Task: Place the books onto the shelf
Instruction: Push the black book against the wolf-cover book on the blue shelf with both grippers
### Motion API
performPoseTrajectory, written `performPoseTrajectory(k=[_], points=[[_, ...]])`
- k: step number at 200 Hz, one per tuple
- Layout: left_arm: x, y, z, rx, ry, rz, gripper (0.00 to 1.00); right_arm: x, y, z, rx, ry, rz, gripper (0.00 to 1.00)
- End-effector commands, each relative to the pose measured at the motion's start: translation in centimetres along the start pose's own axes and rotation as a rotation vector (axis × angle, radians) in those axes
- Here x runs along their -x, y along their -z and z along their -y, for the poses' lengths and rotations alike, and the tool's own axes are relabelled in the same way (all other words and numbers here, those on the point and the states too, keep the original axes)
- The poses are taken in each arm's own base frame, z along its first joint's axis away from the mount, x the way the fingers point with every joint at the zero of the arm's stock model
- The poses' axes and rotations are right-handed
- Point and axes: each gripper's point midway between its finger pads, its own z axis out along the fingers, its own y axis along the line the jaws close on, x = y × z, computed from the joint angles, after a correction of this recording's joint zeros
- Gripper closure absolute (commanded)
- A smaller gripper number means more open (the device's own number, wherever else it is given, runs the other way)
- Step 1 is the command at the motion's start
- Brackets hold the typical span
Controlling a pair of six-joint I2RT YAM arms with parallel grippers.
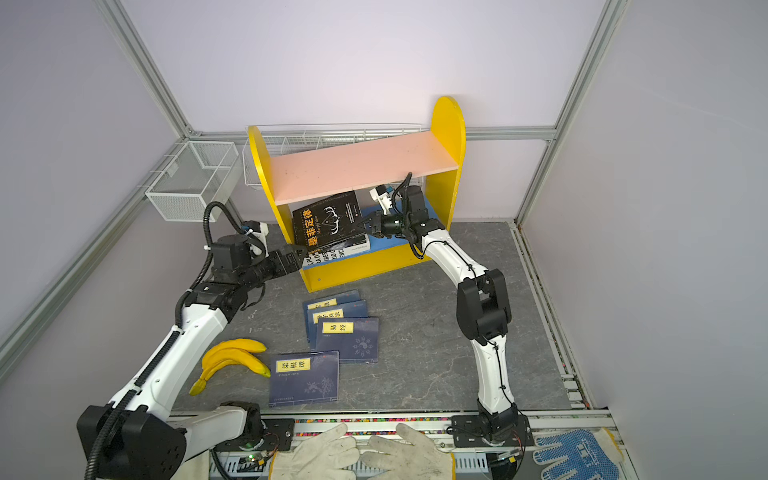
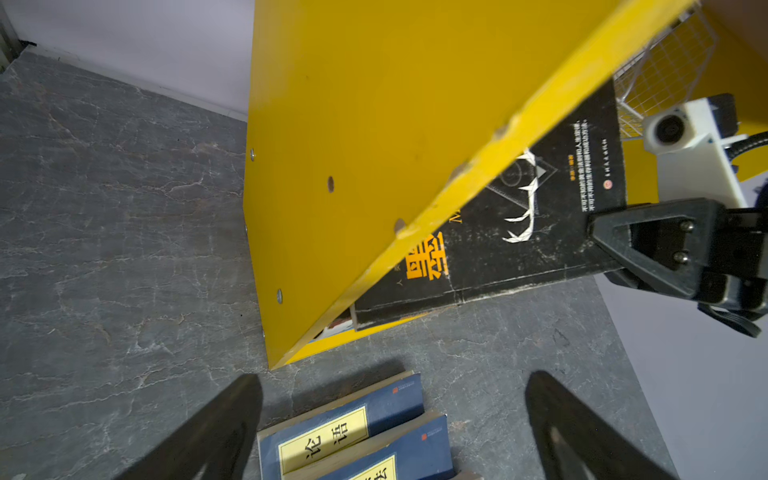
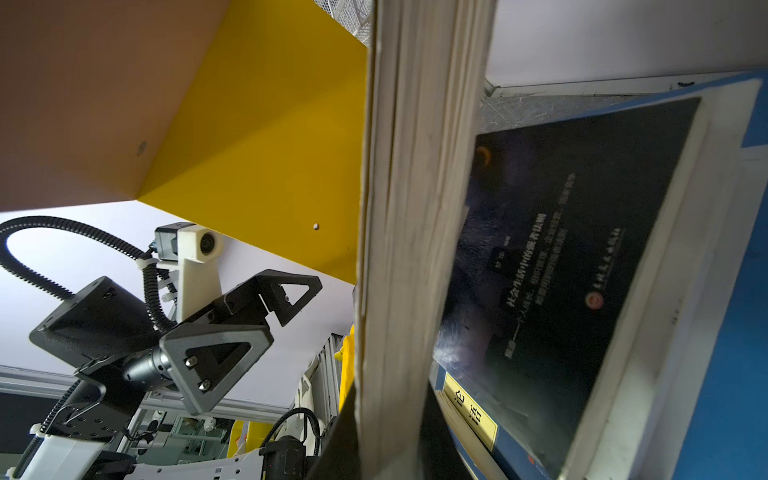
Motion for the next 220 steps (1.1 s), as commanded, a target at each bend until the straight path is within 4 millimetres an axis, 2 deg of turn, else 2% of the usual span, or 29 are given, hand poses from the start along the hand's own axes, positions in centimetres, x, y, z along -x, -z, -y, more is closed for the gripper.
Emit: performPoseTrajectory(k=[1,111,133,164,195,209,220], points=[[0.9,-0.7,-0.8,0.031,0.009,0.043,0.01,0.6,-0.6,-1.1,0.069,0.044,-0.003,0.91],[2.2,-4.4,-2.1,0.073,0.066,0.070,0.01,-0.4,-2.3,1.0,0.059,0.007,-0.050,0.90],[1.9,-5.4,-2.7,0.102,0.082,0.075,0.01,-0.4,-2.4,1.5,0.040,0.006,-0.043,0.90],[0.2,-6.2,-4.9,0.208,0.123,0.057,0.01,-0.3,-2.3,2.1,-0.002,0.012,-0.032,0.86],[-1.4,-6.3,-6.8,0.281,0.153,0.041,0.01,0.2,-2.1,2.4,-0.049,0.024,-0.009,0.77],[-1.7,-6.3,-7.1,0.290,0.156,0.039,0.01,0.8,-1.7,3.4,-0.131,0.019,0.023,0.66],[-1.7,-6.3,-7.0,0.287,0.159,0.042,0.01,1.2,-1.2,4.3,-0.208,0.015,0.047,0.61]])
